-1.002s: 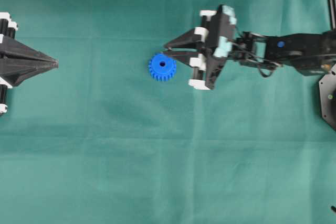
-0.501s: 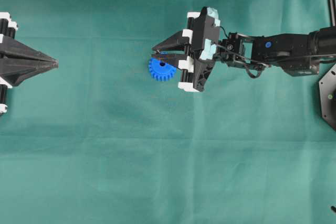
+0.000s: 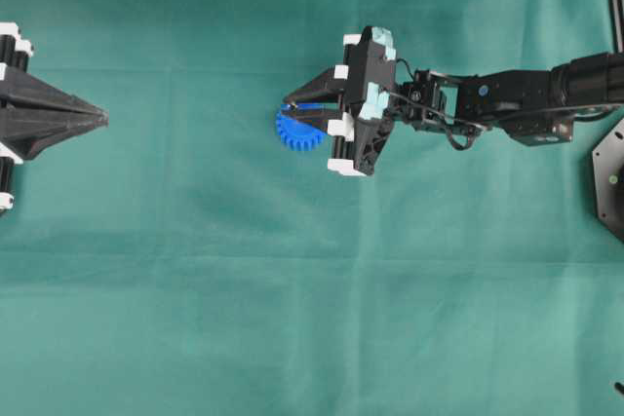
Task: Insert the shaft placed at a random location into the center hole of the small gear at another random location.
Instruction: 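Carry the held shaft left over the blue gear's center hole, then lower the shaft into the blue gear's center hole with the right gripper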
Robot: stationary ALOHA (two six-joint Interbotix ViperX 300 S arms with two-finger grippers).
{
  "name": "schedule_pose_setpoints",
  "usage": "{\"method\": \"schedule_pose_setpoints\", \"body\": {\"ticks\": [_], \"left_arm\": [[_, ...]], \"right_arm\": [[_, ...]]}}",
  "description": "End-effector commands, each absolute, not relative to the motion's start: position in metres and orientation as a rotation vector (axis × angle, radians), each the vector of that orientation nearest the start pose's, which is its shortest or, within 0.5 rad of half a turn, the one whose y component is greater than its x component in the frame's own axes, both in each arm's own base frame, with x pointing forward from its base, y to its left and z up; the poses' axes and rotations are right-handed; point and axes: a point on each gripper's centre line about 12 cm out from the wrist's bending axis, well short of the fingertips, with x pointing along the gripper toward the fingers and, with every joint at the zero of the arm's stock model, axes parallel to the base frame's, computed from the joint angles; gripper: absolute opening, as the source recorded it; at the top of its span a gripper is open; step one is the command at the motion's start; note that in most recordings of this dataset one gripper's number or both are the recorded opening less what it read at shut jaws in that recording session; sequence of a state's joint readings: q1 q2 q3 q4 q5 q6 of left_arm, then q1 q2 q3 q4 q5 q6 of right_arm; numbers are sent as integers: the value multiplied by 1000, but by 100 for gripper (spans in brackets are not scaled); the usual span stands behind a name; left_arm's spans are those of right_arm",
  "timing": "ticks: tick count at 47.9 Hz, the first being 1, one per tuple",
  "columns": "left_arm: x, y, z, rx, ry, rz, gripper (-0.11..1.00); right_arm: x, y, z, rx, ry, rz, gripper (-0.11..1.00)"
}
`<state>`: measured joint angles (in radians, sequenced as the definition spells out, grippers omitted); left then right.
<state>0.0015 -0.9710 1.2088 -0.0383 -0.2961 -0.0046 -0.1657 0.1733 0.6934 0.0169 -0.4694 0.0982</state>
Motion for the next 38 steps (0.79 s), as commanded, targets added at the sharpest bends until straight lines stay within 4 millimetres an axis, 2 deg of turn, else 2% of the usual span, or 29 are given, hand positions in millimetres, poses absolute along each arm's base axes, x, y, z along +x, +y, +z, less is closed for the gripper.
{"method": "schedule_pose_setpoints", "body": {"ticks": [1, 21, 38], "left_arm": [[197, 2, 286, -43, -72, 13, -1], [197, 2, 285, -45, -69, 12, -1], [197, 2, 285, -45, -69, 12, -1]], "right_arm": [[411, -69, 148, 143, 351, -192, 16], [406, -68, 180, 124, 276, -181, 16], [403, -66, 169, 128, 305, -180, 16]]}}
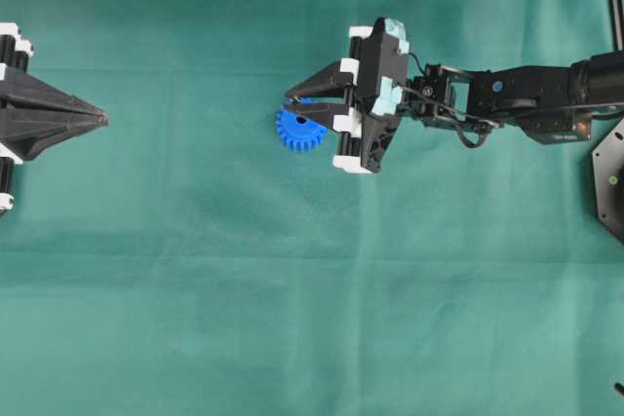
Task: Insert the shaft placed at a random location into the center hole of the small gear at another random location.
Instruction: 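Lower the shaft into the blue gear's center hole with the right gripper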
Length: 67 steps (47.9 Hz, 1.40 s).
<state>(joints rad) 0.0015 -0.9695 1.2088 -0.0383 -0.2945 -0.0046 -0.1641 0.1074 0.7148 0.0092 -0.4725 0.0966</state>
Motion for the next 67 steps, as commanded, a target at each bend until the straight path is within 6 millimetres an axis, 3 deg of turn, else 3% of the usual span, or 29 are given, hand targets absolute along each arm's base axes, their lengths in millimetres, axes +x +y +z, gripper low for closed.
{"method": "schedule_pose_setpoints", "body": {"ticks": [1, 16, 35, 67], "left_arm": [[197, 2, 285, -45, -69, 12, -1], [197, 2, 286, -45, -71, 12, -1], [197, 2, 286, -46, -74, 12, -1], [197, 2, 285, -45, -71, 12, -1]], "right_arm": [[403, -66, 167, 130, 308, -181, 16], [406, -67, 145, 136, 347, -186, 16], [405, -67, 143, 138, 350, -187, 16], [405, -71, 120, 146, 395, -201, 16]]}}
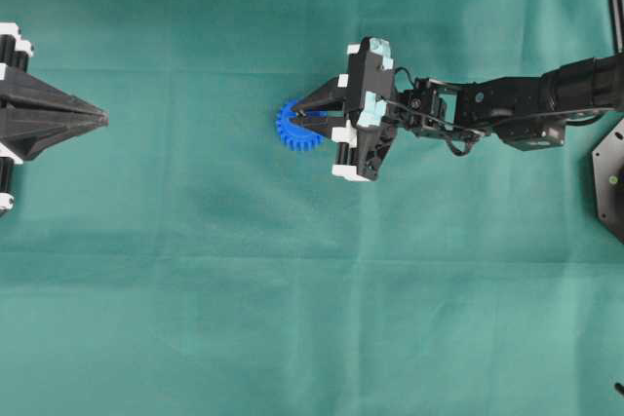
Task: Insert the shaft placed at a random location into the center hole of the small gear at another random location.
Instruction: 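Lower the shaft into the blue gear's center hole with the right gripper, then open the right gripper and raise it away from the gear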
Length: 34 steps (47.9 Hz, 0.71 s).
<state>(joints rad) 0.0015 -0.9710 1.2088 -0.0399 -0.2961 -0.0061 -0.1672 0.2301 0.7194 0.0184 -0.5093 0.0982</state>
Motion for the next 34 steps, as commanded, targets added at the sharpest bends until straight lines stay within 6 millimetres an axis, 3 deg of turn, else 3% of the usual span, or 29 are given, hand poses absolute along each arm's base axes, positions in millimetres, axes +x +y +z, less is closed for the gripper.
{"method": "schedule_pose_setpoints", "body": {"ticks": [1, 34], "left_arm": [[197, 2, 286, -46, -72, 12, -1], [197, 2, 286, -45, -72, 12, -1]], "right_arm": [[406, -71, 120, 146, 394, -201, 16], [405, -71, 114, 145, 408, -200, 16]]}}
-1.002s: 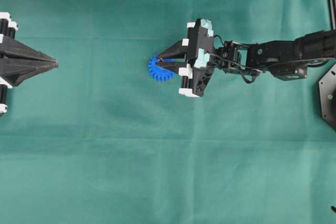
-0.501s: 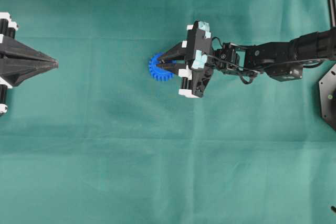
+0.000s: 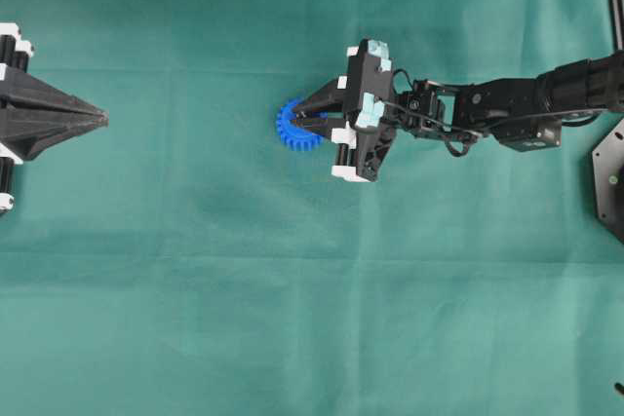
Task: Insert the shaft placed at a random location into the center hole of the small gear at another random location.
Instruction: 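Open the right gripper and raise it away from the gear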
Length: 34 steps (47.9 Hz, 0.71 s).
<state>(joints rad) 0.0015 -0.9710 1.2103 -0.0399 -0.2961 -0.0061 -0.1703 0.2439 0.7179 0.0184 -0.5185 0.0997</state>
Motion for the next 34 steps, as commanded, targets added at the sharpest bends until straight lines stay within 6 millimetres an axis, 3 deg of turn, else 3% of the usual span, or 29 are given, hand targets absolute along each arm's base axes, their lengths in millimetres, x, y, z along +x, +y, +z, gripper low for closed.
{"method": "schedule_pose_setpoints", "body": {"ticks": [1, 6, 14, 17, 26, 34], "left_arm": [[197, 2, 286, -44, -72, 13, -1], [197, 2, 286, -44, -71, 13, -1], [197, 2, 286, -46, -71, 12, -1], [197, 2, 286, -45, -71, 12, -1], [197, 2, 286, -48, -74, 12, -1], [196, 2, 287, -52, -77, 11, -1]], "right_arm": [[405, -71, 114, 145, 409, -200, 16], [405, -70, 114, 146, 409, -199, 19], [407, -68, 116, 145, 402, -193, 66], [409, -67, 118, 144, 396, -190, 76], [409, -66, 133, 144, 365, -187, 74], [406, -65, 166, 124, 309, -175, 74]]}}
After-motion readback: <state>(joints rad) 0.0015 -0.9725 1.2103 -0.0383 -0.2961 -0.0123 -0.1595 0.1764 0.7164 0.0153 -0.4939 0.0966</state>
